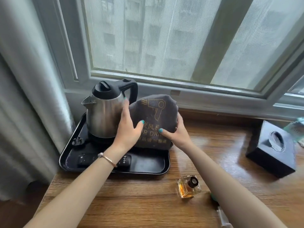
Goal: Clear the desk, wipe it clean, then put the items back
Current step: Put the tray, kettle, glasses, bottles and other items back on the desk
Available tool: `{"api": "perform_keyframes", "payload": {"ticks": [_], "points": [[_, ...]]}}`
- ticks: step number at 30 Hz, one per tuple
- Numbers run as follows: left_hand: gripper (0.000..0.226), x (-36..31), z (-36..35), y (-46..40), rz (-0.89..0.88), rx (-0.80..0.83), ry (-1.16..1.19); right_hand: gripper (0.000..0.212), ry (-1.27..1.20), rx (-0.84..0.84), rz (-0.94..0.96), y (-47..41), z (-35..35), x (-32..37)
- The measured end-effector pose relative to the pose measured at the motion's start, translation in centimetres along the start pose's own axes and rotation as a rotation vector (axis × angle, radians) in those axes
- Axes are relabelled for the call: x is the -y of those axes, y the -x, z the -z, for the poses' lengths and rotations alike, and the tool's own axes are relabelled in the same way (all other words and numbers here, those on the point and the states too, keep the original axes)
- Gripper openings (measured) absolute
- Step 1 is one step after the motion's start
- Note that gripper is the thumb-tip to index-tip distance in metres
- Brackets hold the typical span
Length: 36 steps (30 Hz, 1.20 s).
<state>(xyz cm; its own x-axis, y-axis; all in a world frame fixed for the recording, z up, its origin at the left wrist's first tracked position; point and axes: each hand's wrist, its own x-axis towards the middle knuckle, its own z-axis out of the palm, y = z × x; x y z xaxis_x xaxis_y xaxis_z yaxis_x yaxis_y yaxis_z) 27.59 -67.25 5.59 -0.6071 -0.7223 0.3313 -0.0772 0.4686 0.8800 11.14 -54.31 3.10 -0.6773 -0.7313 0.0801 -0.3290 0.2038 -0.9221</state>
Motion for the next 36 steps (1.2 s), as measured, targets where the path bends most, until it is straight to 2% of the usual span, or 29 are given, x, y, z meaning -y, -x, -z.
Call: {"api": "perform_keyframes", "payload": {"ticks": [1, 3, 6, 9, 15, 22, 24, 26, 29, 31, 33, 36], "points": [[0.096, 0.1, -0.2, 0.8, -0.138, -0.013, -0.073, 0.121, 0.039, 0.020, 0.042, 0.1, 0.0, -0.4], [0.110, 0.9, -0.3, 1.6, -0.324, 0.045, -0.303, 0.136, 0.157, 0.062, 0.139, 0.4, -0.3, -0.9], [0.126, 2.7, -0.1, 1.7, -0.376, 0.197, -0.620, 0.144, 0.231, 0.073, 0.232, 0.5, -0.5, -0.9], [0.129, 4.1, 0.0, 1.5, -0.365, 0.259, -0.745, 0.151, 0.309, 0.116, 0.323, 0.5, -0.1, -0.9], [0.128, 4.9, -0.9, 1.0, -0.345, 0.219, -0.749, 0.134, 0.384, 0.183, 0.296, 0.2, 0.1, -0.5], [0.127, 5.1, -0.8, 1.1, -0.380, 0.229, -0.692, 0.133, 0.397, 0.195, 0.267, 0.0, 0.1, -0.4], [0.125, 4.7, 0.2, 1.7, -0.377, 0.274, -0.594, 0.134, 0.376, 0.193, 0.263, 0.6, 0.5, -0.4], [0.118, 4.8, 1.9, 2.6, -0.336, 0.349, -0.388, 0.137, 0.376, 0.188, 0.262, 1.6, 1.1, -0.4], [0.103, 6.4, 5.5, 3.6, -0.226, 0.476, -0.172, 0.137, 0.465, 0.156, 0.307, 3.5, 2.4, -0.5], [0.087, 7.8, 7.9, 4.1, -0.140, 0.568, -0.242, 0.135, 0.474, 0.164, 0.329, 5.1, 3.2, -0.3], [0.072, 9.0, 9.5, 4.1, -0.098, 0.631, -0.406, 0.129, 0.420, 0.190, 0.337, 6.7, 3.8, 0.2], [0.057, 9.8, 10.5, 4.2, -0.101, 0.637, -0.490, 0.121, 0.361, 0.183, 0.341, 8.7, 4.1, 1.0]]}}
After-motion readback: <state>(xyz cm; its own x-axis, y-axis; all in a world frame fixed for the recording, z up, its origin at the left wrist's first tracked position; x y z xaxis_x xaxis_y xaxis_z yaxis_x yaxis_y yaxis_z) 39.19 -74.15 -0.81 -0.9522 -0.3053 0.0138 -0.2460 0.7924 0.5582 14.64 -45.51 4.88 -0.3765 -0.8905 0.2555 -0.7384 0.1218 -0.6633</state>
